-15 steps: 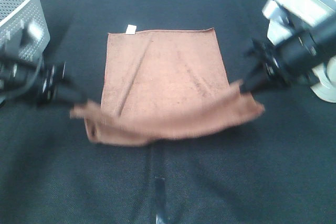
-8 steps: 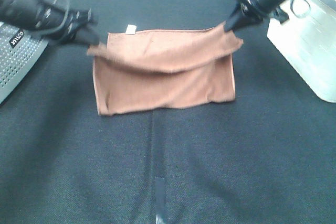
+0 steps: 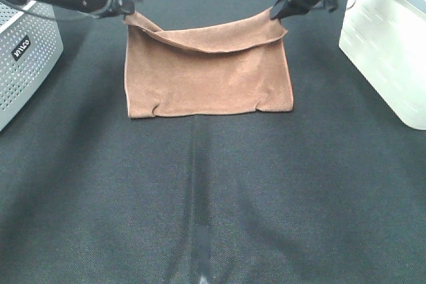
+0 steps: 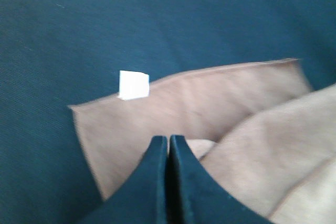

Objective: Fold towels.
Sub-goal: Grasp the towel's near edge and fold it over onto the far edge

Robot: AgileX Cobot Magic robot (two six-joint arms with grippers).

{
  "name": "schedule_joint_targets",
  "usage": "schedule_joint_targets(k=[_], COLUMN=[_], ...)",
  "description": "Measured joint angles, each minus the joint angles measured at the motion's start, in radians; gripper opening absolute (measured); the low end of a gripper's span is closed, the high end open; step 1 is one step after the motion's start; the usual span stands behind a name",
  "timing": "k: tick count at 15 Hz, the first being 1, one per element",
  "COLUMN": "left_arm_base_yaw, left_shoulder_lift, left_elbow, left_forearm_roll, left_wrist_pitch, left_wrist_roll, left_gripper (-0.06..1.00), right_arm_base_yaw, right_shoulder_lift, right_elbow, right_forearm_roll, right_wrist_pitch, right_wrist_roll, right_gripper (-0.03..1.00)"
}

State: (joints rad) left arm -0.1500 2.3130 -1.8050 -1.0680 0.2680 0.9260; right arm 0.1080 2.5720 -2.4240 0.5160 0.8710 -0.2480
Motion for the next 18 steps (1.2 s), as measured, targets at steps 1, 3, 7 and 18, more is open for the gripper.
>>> schedule_joint_targets(k=[1,3,7,18], left_arm_base_yaw=[0.000,-0.001,-0.003,-0.012], left_shoulder_lift=[0.038,0.116,0.236,0.221], left_elbow=[-0.025,-0.094,-0.222,-0.241], left_forearm_roll=[0.000,-0.002,-0.007,0.120], left_wrist_pitch=[-0.050,-0.152,-0.128,0.222], left_wrist_roll=[0.008,0.015,0.015,0.010], left_gripper=[0.00,0.00,0.00,0.92], right_arm_base_yaw=[0.000,0.000,0.000,0.000], right_shoulder_lift=[0.029,0.075,0.111,0.035], right_elbow=[-0.008,-0.010,-0.010,-0.018], right_forearm_roll=[0.000,0.001,0.016,-0.072], right_wrist_pitch=[-0.046,-0.136,-0.222,0.057], right_wrist_roll=[-0.004,-0.039,-0.111,-0.121], right_gripper=[0.00,0.00,0.00,0.71])
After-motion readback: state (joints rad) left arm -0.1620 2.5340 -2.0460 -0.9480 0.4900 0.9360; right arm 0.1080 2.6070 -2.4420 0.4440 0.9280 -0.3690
